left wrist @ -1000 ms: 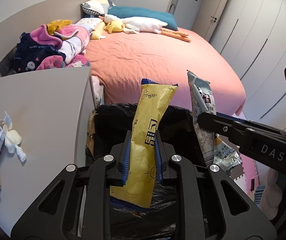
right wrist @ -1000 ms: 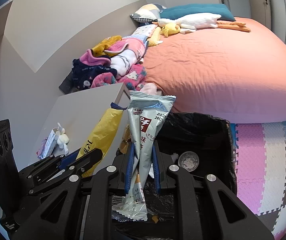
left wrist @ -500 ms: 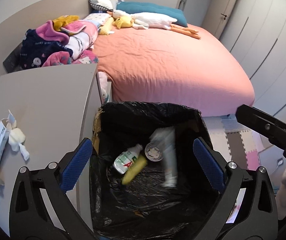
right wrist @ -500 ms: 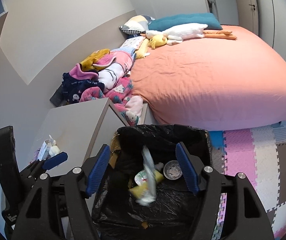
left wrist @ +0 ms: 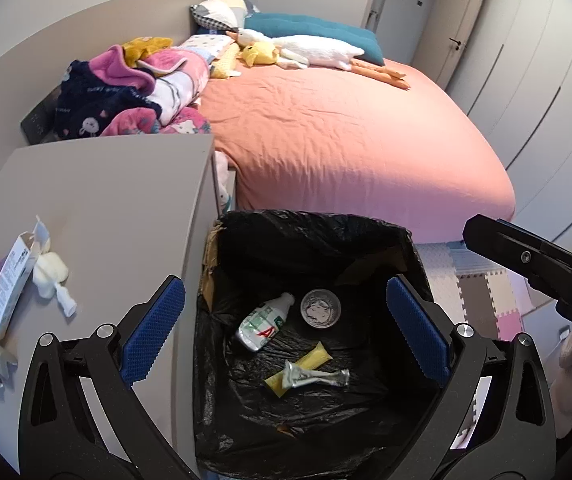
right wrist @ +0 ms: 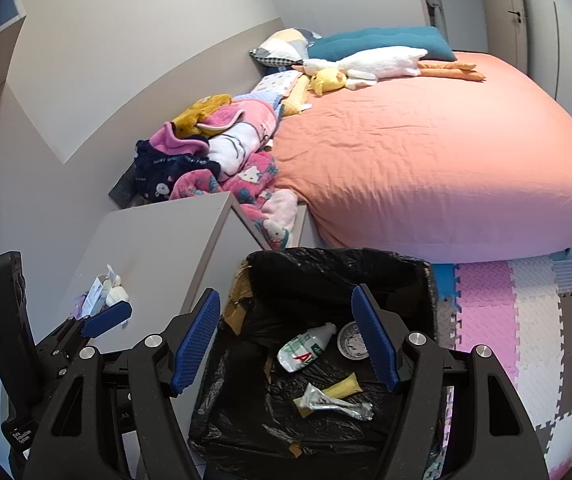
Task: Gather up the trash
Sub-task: 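Move both open tools back over the remaining trash on the table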
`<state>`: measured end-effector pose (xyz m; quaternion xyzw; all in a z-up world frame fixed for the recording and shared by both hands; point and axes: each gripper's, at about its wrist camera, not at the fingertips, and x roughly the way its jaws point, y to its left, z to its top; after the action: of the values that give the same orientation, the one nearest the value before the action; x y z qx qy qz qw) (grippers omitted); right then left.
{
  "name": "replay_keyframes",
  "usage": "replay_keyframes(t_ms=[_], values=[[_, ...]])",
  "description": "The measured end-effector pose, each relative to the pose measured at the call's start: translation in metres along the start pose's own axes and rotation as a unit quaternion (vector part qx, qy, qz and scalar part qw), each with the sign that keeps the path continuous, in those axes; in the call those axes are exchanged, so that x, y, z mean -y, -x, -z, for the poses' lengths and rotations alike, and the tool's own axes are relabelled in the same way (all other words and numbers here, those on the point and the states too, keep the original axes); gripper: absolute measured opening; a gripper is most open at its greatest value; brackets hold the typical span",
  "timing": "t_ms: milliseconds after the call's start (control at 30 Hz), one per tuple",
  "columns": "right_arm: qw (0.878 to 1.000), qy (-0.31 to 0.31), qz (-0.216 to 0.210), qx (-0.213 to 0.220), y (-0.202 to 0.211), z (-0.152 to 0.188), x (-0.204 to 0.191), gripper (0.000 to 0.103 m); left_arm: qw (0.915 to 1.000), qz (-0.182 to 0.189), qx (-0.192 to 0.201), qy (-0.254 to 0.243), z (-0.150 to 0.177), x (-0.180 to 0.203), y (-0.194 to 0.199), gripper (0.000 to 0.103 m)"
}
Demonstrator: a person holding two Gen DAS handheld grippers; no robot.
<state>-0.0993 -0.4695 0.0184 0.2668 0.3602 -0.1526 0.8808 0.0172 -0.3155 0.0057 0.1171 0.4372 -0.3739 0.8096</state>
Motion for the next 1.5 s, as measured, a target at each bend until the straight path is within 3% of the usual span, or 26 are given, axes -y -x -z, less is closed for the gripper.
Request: replay_keyframes(t_ms=[733,1500], values=[[0.994,0.074,-0.058,-0.050,-0.040,0.012,-0.077,0.070,0.9947,-0.059,0.006,0.084,0.032,-0.079,0.029,0.097],[0.978,0.157,-0.107,-0.091,-0.081,0.027,-0.171,0.070,0.9748,-0.136,0.024,0.175,0.071,-0.172,0.063,0.097]])
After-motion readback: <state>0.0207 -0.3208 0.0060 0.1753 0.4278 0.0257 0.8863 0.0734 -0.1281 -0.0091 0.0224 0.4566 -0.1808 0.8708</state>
